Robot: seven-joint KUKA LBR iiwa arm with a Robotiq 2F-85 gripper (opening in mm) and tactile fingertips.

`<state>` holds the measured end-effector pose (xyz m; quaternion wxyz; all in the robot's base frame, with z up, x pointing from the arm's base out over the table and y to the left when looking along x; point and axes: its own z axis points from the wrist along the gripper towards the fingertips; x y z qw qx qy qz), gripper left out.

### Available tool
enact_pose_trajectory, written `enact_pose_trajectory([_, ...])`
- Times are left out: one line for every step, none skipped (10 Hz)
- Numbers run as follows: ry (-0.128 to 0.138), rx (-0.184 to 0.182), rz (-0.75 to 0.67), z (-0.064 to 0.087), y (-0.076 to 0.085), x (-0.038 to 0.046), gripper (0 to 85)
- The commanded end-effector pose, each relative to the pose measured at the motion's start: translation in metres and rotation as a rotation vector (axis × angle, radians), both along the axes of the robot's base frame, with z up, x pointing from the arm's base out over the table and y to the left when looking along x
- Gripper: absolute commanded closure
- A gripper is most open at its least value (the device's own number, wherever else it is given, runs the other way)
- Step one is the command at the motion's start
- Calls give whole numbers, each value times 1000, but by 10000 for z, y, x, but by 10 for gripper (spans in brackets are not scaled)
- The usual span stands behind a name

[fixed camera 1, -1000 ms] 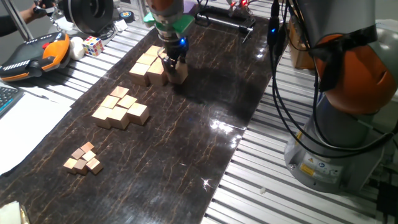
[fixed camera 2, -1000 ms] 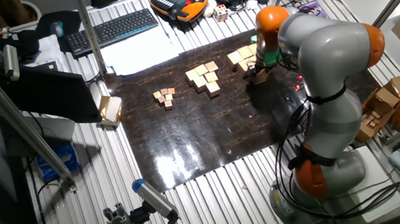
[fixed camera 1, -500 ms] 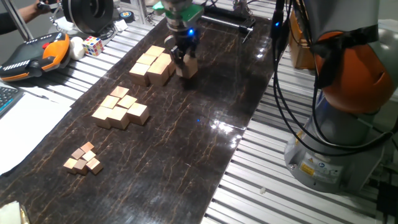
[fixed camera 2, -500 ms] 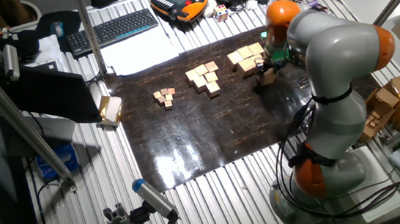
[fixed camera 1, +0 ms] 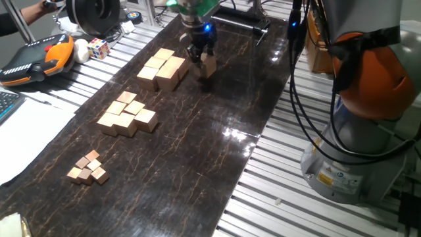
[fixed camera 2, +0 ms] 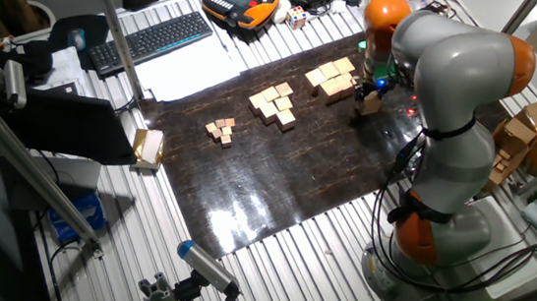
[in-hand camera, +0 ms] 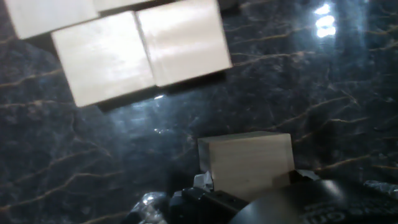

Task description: Stack the blocks into a pyramid shape

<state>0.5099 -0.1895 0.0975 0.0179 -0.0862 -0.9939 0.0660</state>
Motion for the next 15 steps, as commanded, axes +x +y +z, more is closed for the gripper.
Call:
enact_pose_trajectory([-5,-2,-12,-7,-10,-13,440])
enact_pose_trajectory([-15,-11,-29,-28,-10,-14,440])
enact_pose_trajectory([-27,-29,-36,-65,-9,-11,437])
enact_pose_trajectory([-26,-31,-38,-100,-5,-7,427])
enact_pose_trajectory([-22,-36,-42,-131,-2,-2,403])
enact_pose_trajectory([-21,-41,-50,-144,-3,-5,383])
enact_pose_trajectory([-20,-52,-51,-149,-9,-5,357])
enact_pose_trajectory([-19,-54,-59,-160,-6,-2,330])
enact_pose_trajectory([-19,-49,-70,-189,-1,2,297])
enact_pose_trajectory([-19,-50,-75,-215,2,4,273])
enact_pose_trajectory([-19,-48,-76,-234,5,3,260])
enact_pose_trajectory([-19,-48,-76,-238,7,4,227])
enact_pose_trajectory([-20,-48,-78,-238,7,5,173])
enact_pose_trajectory([-19,-50,-75,-237,7,6,177])
enact_pose_trajectory([-15,-49,-60,-236,5,6,190])
